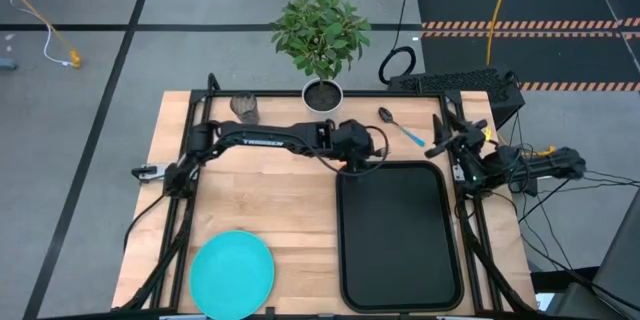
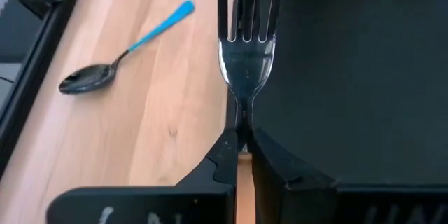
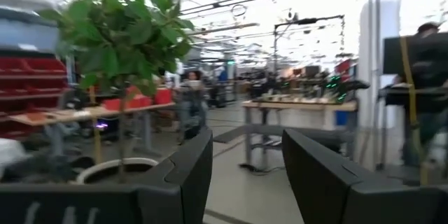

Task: Pick and place plate/cup/fork/spoon on tray
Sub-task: Put the yellow fork on the black tray

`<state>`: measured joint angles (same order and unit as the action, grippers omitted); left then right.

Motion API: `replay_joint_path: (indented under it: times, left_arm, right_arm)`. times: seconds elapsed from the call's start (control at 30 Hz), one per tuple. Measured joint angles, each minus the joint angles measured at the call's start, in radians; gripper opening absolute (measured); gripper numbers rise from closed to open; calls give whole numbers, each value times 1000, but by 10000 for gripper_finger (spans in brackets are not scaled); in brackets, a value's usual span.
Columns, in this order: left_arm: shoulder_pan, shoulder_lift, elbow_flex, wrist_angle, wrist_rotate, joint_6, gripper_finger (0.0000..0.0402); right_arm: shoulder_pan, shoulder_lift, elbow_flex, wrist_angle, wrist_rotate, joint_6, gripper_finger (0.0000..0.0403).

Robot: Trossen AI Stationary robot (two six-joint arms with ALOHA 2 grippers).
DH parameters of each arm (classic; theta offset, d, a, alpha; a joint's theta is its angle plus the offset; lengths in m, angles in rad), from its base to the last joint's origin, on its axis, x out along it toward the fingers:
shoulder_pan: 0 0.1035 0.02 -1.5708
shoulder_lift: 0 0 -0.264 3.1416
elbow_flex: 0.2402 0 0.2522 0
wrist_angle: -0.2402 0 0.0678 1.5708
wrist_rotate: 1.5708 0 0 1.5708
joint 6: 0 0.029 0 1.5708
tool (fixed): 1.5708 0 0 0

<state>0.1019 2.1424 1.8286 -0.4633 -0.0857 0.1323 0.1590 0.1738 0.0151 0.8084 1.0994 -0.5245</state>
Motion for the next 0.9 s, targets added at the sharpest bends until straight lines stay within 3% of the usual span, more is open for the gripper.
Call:
replay_joint_path:
  times: [0.3, 0.47, 0.63, 0.9]
  left_arm:
    - [-30, 17, 33, 29, 77, 25, 26]
    - [-79, 17, 142, 58, 85, 50, 19]
    - [-85, 22, 248, 38, 77, 50, 19]
    - [-86, 106, 258, 70, 78, 23, 19]
  right_arm:
    - [70, 0, 0, -35, 1, 79, 167]
    - [89, -1, 0, -32, 1, 113, 167]
    - [119, 0, 0, -83, 1, 91, 167]
    - [161, -1, 1, 2, 1, -13, 167]
